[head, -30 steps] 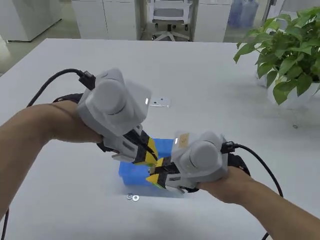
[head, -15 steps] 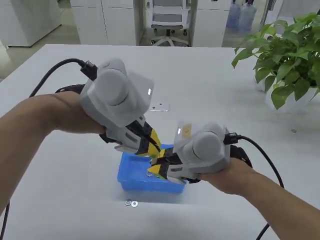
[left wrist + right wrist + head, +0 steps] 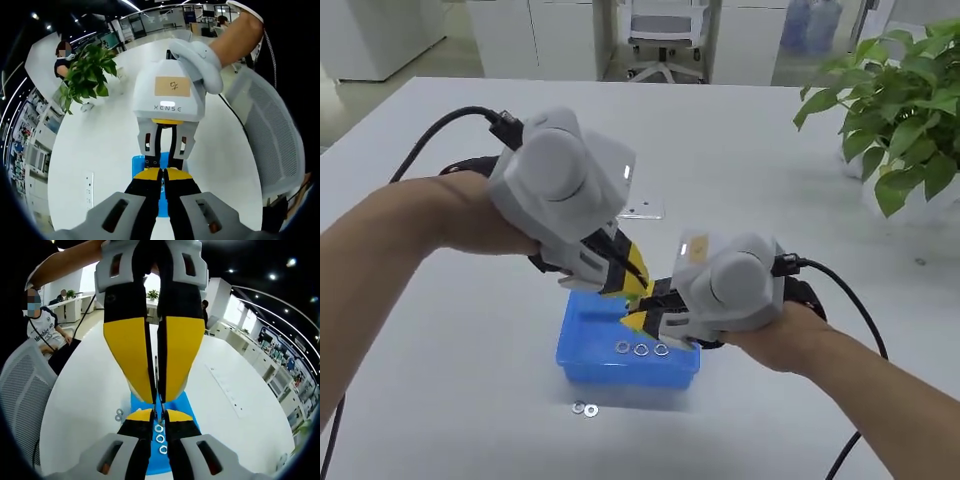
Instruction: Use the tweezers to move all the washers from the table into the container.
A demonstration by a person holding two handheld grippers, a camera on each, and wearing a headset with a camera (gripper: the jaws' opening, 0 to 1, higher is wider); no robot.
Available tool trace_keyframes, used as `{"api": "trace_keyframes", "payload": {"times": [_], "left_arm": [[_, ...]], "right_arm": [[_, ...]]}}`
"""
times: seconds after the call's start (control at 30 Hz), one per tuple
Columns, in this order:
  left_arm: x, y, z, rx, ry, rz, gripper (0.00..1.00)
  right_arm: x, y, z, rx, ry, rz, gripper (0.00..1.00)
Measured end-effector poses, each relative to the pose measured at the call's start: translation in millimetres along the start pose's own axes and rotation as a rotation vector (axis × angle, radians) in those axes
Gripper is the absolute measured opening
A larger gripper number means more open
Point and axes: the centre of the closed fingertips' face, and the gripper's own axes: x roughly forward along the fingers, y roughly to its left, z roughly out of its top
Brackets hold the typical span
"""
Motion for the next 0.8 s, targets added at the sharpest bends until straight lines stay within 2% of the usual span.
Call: {"api": "trace_keyframes", "payload": {"times": [0.43, 0.8], "left_arm": [[19.5, 12.0, -12.0, -0.01, -0.007, -0.01, 0.06], [35.4, 16.3, -25.2, -0.032, -0.004, -0.028, 0.06]], "right_arm": [[12.3, -11.3, -20.1, 0.01, 0.011, 0.01, 0.1], [25.2, -13.1, -37.1, 0.025, 0.022, 0.038, 0.1]]}}
